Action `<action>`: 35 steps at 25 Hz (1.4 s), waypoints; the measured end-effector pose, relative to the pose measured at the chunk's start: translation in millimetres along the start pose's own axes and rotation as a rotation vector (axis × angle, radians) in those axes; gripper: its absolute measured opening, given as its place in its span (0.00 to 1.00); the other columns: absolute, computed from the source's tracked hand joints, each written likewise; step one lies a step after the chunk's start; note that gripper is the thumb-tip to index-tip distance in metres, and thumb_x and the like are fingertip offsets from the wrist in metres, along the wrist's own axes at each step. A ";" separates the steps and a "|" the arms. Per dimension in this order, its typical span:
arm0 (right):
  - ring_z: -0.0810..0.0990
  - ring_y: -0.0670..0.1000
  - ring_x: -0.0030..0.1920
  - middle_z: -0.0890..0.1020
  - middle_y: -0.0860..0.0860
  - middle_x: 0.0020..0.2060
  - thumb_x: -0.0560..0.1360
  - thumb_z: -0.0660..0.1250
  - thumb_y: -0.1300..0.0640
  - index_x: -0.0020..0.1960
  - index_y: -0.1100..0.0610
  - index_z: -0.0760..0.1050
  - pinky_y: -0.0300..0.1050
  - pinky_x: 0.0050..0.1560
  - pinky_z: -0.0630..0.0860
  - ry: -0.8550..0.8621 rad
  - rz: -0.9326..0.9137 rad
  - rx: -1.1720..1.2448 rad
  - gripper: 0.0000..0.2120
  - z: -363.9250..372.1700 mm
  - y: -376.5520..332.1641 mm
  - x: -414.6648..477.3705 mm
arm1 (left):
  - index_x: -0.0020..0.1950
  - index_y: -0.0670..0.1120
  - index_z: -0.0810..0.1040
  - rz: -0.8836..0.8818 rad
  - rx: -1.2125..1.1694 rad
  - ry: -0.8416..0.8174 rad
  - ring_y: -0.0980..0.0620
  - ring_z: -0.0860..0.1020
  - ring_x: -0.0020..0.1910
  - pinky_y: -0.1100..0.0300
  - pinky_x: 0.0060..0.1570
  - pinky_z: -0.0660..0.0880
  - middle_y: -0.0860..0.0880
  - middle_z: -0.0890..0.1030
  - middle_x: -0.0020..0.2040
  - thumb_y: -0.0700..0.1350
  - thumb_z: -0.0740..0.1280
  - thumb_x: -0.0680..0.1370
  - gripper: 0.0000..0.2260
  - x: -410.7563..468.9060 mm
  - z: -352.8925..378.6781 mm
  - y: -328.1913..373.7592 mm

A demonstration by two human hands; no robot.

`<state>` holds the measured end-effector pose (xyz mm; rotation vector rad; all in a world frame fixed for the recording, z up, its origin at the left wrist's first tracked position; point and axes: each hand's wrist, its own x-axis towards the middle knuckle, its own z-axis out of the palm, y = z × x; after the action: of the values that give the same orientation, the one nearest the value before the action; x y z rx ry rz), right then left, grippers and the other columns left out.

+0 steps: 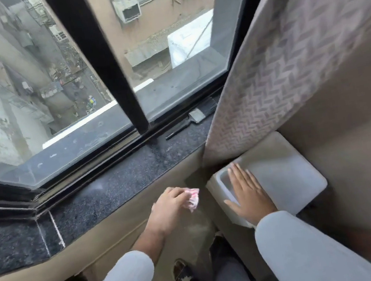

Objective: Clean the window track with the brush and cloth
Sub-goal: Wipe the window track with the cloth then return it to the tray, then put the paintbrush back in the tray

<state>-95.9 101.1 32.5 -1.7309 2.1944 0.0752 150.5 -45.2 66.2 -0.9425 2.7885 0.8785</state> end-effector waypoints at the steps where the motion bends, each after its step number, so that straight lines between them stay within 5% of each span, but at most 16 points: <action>1: 0.50 0.57 0.85 0.51 0.58 0.85 0.80 0.57 0.37 0.83 0.61 0.48 0.56 0.85 0.50 -0.021 0.104 0.019 0.42 11.8 18.8 -25.0 | 0.65 0.49 0.82 0.134 -0.037 0.059 0.49 0.79 0.62 0.55 0.63 0.76 0.52 0.82 0.65 0.48 0.61 0.76 0.19 19.8 -1.3 17.4; 5: 0.60 0.62 0.82 0.61 0.63 0.82 0.80 0.35 0.30 0.80 0.66 0.60 0.58 0.81 0.55 0.003 0.371 0.059 0.47 41.9 66.5 -101.1 | 0.57 0.44 0.86 0.597 0.077 0.119 0.44 0.83 0.57 0.53 0.59 0.80 0.46 0.86 0.58 0.39 0.70 0.77 0.10 96.8 34.3 92.9; 8: 0.64 0.63 0.80 0.65 0.65 0.80 0.80 0.41 0.30 0.77 0.68 0.64 0.58 0.80 0.56 0.014 0.489 0.086 0.46 56.7 79.9 -118.4 | 0.56 0.41 0.87 0.662 0.159 0.008 0.41 0.84 0.55 0.50 0.54 0.82 0.44 0.87 0.55 0.39 0.71 0.77 0.09 132.7 87.9 129.0; 12: 0.61 0.61 0.82 0.62 0.64 0.81 0.78 0.49 0.33 0.79 0.67 0.62 0.57 0.82 0.59 0.044 0.535 0.075 0.43 73.8 84.9 -119.5 | 0.69 0.44 0.80 0.454 0.233 -0.353 0.43 0.73 0.71 0.48 0.67 0.74 0.45 0.79 0.70 0.42 0.63 0.82 0.16 146.8 143.0 138.5; 16: 0.60 0.60 0.82 0.61 0.63 0.81 0.78 0.48 0.33 0.80 0.66 0.59 0.56 0.83 0.54 0.030 0.511 0.066 0.44 61.3 79.0 -112.3 | 0.74 0.43 0.75 0.455 0.147 -0.396 0.44 0.68 0.78 0.51 0.78 0.65 0.42 0.75 0.75 0.53 0.67 0.73 0.30 132.6 132.6 123.8; 20: 0.57 0.58 0.83 0.58 0.60 0.83 0.80 0.45 0.33 0.82 0.63 0.55 0.52 0.81 0.41 0.065 0.253 0.047 0.42 23.7 48.2 -59.8 | 0.79 0.39 0.66 0.310 0.146 -0.113 0.43 0.58 0.83 0.49 0.83 0.53 0.40 0.66 0.81 0.63 0.61 0.77 0.39 107.6 69.6 85.1; 26: 0.53 0.57 0.84 0.56 0.59 0.84 0.81 0.57 0.35 0.83 0.62 0.53 0.59 0.83 0.57 0.086 -0.211 -0.021 0.42 -35.1 -52.3 52.6 | 0.81 0.38 0.60 -0.236 0.252 0.316 0.42 0.55 0.84 0.44 0.82 0.55 0.40 0.60 0.83 0.65 0.52 0.83 0.37 43.6 -18.4 -11.1; 29: 0.51 0.57 0.84 0.54 0.59 0.84 0.81 0.59 0.34 0.83 0.62 0.51 0.58 0.84 0.54 0.101 -0.316 -0.067 0.43 -49.8 -93.8 97.3 | 0.83 0.40 0.56 -0.490 0.233 0.293 0.43 0.52 0.84 0.43 0.83 0.51 0.42 0.56 0.84 0.68 0.44 0.81 0.40 10.1 -41.8 -58.6; 35: 0.63 0.60 0.81 0.68 0.61 0.79 0.84 0.61 0.45 0.79 0.63 0.65 0.59 0.82 0.60 0.150 -0.343 -0.139 0.30 -64.6 -95.3 154.6 | 0.85 0.44 0.46 -0.523 0.300 0.182 0.45 0.47 0.85 0.40 0.82 0.48 0.46 0.48 0.86 0.70 0.38 0.81 0.41 -16.5 -34.3 -97.2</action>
<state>-50.6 -83.8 63.1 -2.2319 1.9968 0.0135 223.8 -117.9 50.5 -1.6399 2.4929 0.3052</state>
